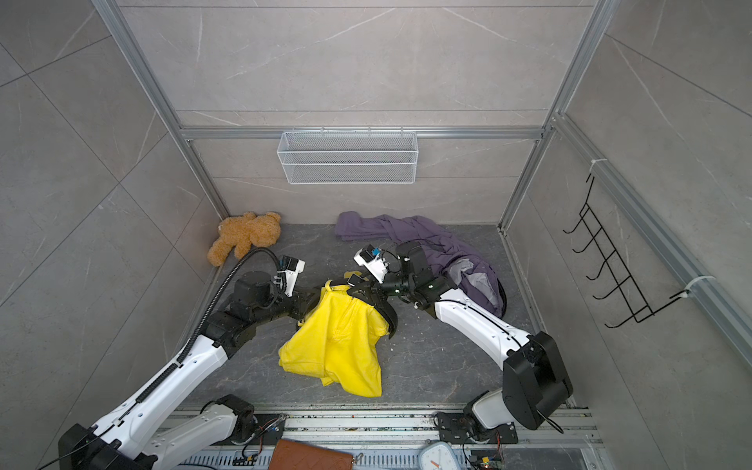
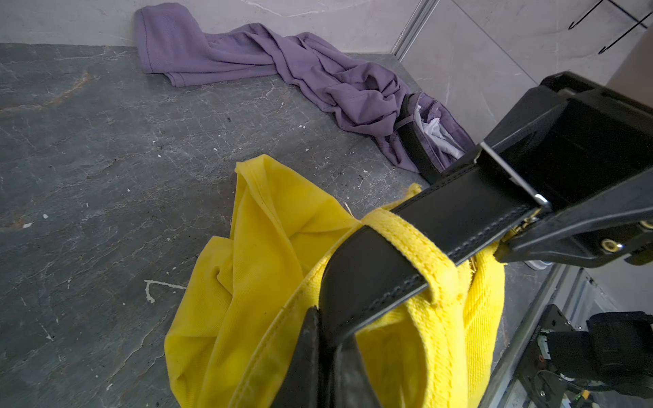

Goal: Remove the belt from the trousers

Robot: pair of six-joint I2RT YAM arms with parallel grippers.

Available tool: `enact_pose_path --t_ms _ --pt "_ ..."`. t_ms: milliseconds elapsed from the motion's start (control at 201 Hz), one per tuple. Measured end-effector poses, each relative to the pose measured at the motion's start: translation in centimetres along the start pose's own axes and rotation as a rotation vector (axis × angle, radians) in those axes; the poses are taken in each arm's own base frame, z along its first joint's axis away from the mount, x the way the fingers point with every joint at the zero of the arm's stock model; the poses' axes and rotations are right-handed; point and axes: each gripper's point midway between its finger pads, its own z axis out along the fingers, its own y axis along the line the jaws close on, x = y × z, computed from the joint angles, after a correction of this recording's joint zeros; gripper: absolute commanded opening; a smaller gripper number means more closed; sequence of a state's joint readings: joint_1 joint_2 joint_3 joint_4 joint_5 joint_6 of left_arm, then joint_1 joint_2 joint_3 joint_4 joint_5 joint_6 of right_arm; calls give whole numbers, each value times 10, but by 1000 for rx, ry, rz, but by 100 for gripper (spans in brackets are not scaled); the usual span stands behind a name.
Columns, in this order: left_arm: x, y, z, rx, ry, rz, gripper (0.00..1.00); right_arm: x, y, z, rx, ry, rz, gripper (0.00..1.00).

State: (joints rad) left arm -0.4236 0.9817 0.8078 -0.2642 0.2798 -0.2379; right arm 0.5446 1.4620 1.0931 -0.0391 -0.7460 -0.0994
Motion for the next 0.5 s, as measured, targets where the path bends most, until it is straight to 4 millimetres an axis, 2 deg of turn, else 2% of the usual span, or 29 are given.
enact_pose_path --t_ms 339,503 --pt "-6 -7 -15 45 -56 -7 0 -1 9 -4 -30 0 9 12" --pt "-5 -9 -9 6 -61 59 0 -6 -2 3 -9 36 -3 18"
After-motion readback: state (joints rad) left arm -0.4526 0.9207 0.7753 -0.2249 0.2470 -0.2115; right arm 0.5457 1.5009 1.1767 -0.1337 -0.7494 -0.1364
